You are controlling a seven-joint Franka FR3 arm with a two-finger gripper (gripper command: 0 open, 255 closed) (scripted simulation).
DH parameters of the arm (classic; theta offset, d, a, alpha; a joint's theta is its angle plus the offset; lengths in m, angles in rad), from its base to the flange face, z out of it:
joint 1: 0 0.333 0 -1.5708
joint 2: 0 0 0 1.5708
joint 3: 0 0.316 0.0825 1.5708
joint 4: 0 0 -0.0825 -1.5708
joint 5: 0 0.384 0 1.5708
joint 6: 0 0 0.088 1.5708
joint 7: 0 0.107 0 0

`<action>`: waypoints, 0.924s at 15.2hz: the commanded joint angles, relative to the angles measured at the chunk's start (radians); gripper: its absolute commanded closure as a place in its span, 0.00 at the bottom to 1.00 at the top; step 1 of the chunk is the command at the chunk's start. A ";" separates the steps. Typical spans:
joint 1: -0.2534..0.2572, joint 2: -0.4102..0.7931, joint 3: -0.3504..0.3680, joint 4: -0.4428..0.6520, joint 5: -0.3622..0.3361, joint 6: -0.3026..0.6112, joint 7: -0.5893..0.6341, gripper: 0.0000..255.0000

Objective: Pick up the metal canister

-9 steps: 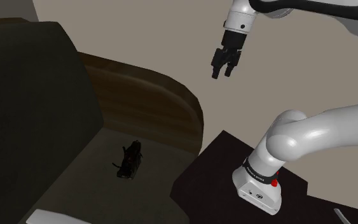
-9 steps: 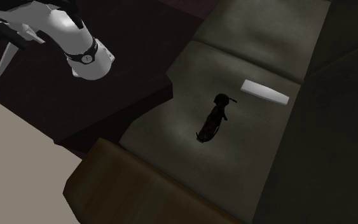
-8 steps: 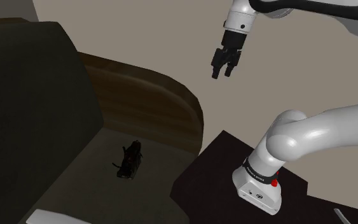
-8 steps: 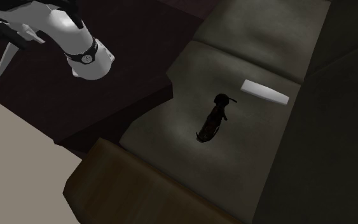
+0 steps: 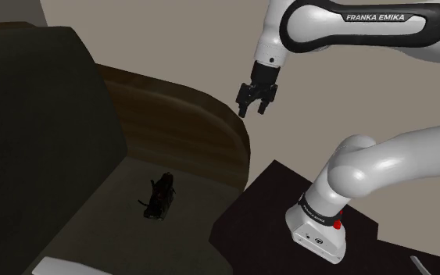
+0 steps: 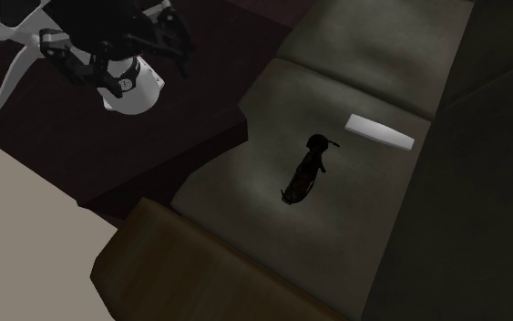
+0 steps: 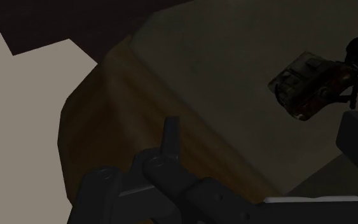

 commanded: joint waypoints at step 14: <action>-0.015 0.427 0.321 -0.054 0.052 0.565 0.431 0.00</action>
